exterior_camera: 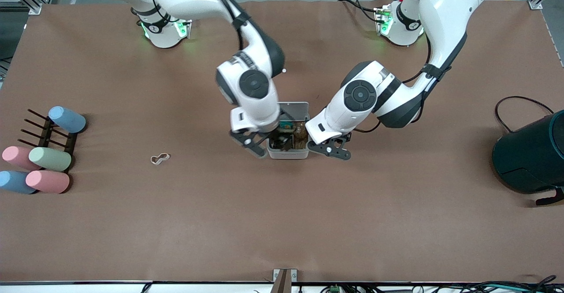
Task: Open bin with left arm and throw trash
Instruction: 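Lower the tape roll into the bin with the left gripper while the right gripper withdraws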
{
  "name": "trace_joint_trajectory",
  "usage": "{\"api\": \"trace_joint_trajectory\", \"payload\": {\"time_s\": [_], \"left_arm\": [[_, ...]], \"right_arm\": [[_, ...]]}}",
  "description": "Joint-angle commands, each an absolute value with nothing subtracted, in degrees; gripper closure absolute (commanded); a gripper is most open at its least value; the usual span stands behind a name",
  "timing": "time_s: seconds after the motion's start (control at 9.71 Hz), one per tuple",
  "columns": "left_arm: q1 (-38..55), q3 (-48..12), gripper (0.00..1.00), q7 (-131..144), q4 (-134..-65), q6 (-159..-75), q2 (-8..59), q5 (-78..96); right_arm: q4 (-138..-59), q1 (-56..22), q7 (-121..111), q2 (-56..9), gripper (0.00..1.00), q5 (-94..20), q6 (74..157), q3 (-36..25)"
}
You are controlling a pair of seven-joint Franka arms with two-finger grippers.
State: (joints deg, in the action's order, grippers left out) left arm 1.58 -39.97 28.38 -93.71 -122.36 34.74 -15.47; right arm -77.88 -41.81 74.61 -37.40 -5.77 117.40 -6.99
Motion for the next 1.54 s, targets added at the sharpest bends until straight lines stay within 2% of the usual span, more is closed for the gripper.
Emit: {"api": "trace_joint_trajectory", "payload": {"time_s": [0.0, 0.21, 0.31, 0.41, 0.62, 0.72, 0.82, 0.93, 1.13, 1.44], "left_arm": [[3.32, -40.61, 1.00, 32.05, -91.59, -121.29, 35.51, -15.82], [6.05, -40.43, 0.98, 34.53, -91.14, -121.90, 36.91, -16.61], [7.20, -40.08, 0.97, 34.63, -91.23, -122.43, 37.52, -17.05], [7.29, -39.90, 0.92, 34.80, -91.23, -122.87, 38.23, -19.14], [7.47, -39.90, 0.81, 37.43, -91.49, -122.96, 39.72, -22.65], [7.47, -39.82, 0.75, 37.79, -91.49, -122.96, 40.25, -24.15], [7.73, -39.81, 0.62, 37.79, -91.41, -122.96, 40.43, -24.17], [8.08, -39.81, 0.54, 37.88, -91.41, -122.96, 40.43, -24.08], [8.43, -39.81, 0.47, 38.23, -91.32, -122.96, 40.78, -24.08], [9.32, -39.29, 0.45, 39.99, -91.32, -122.96, 40.78, -25.48]], "right_arm": [[-78.93, -34.49, 74.09, -33.41, 0.02, -7.29, 108.42, -6.15], [-81.37, -27.55, 73.92, -33.05, 0.02, -7.30, 103.46, -6.15], [-85.91, -26.03, 70.17, -32.44, 0.02, -6.42, 104.06, -6.33], [-90.74, -23.93, 67.44, -30.69, 0.02, -6.42, 107.72, -6.68], [-106.88, -20.76, 67.15, -23.59, 0.02, -6.42, 124.97, -6.68], [-112.36, -19.44, 67.06, -22.60, 0.02, -6.42, 132.72, -6.68], [-113.63, -17.94, 66.89, -22.85, 0.02, -6.42, 134.63, -6.68], [-113.99, -16.71, 65.84, -22.85, 0.02, -6.42, 134.82, -6.68], [-114.43, -15.48, 65.74, -24.07, 0.02, -6.33, 136.75, -6.77], [-115.40, -12.75, 65.66, -26.35, 0.01, -6.33, 138.77, -6.77]]}}
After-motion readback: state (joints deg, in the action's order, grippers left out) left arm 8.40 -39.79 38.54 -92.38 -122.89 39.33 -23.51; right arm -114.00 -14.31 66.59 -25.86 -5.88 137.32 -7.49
